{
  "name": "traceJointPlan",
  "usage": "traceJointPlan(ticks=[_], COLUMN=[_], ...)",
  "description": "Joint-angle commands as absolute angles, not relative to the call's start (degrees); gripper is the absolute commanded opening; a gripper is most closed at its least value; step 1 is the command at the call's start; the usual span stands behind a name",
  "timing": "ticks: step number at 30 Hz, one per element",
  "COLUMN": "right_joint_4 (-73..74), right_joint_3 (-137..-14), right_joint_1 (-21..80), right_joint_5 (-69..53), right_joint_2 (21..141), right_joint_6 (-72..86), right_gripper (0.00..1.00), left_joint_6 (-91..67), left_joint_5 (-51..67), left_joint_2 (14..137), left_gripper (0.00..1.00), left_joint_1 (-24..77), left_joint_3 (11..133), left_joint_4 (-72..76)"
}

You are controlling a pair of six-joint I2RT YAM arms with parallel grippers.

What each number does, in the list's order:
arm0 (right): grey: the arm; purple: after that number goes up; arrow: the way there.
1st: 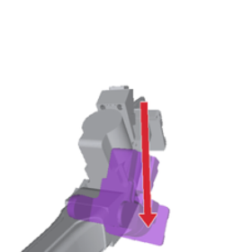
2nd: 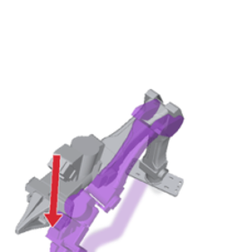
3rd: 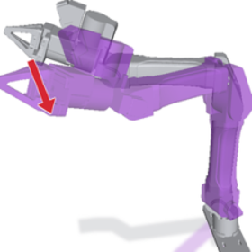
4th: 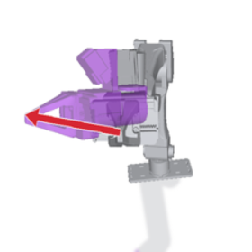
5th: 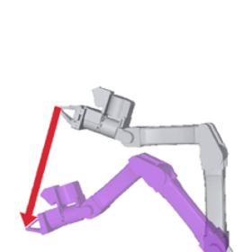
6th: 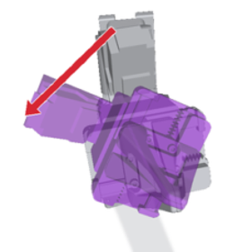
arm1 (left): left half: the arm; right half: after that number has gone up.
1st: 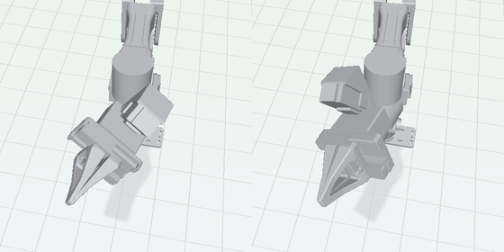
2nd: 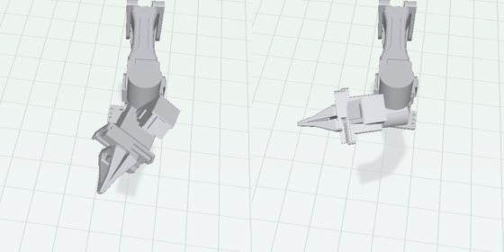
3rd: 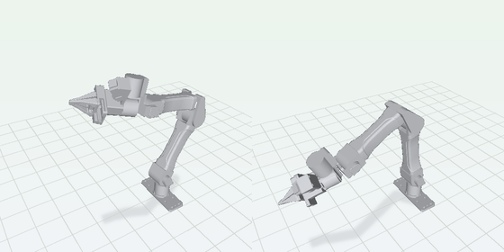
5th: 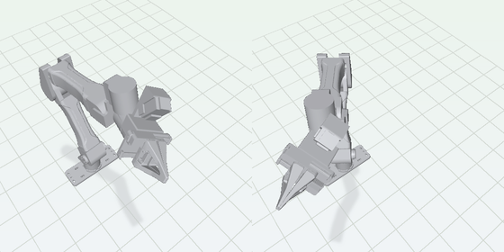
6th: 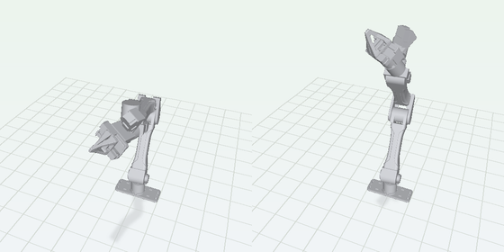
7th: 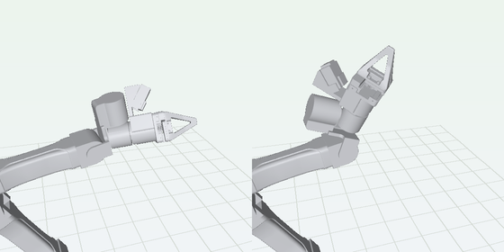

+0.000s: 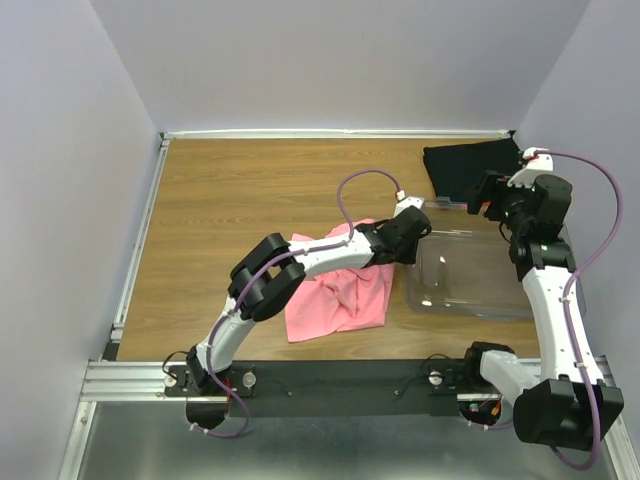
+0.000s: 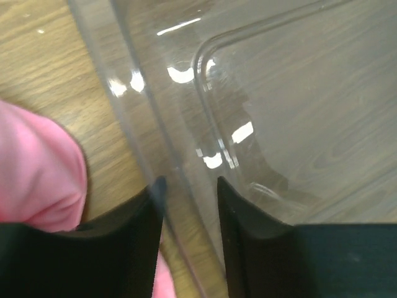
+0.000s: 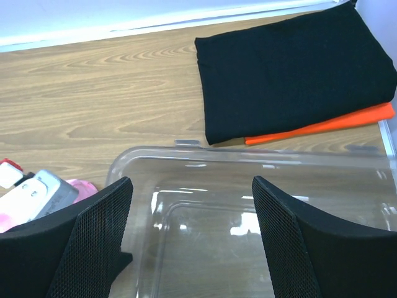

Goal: Fold and stack the t-shirts
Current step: Flatten the tshirt out

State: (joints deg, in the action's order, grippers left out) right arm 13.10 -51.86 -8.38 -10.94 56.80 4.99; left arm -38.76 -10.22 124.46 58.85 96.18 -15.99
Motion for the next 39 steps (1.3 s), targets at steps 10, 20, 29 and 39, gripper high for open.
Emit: traceJointPlan(ticks=[10,20,29,39], right_joint_4=[12.0,12.3,15.6,18.3], right_joint_3=[-51.2,-51.2,-52.9,-54.7], right_joint_1=[-8.9,-9.0,-8.9,-8.9], right_joint_5=[-11.2,-30.0,-48.3,-50.6], right_joint_2=[55.4,51.2,49.3,48.8], right_joint_6=[6.1,3.3,0.4,-1.6], right_gripper=[0.85,0.86,0.88,0.89], left_joint_6=[-36.9,-42.3,-49.9,-59.4], left_joint_5=[-13.4,-13.5,-10.3,-13.3], left_joint_2=[119.6,104.3,93.1,77.3], left_gripper=[0.00,0.00,0.00,0.00], left_joint_1=[59.9,57.1,49.0,32.9], left_joint_3=[94.0,81.8,74.4,58.4], left_joint_4=[-16.7,-8.7,-2.2,-0.3])
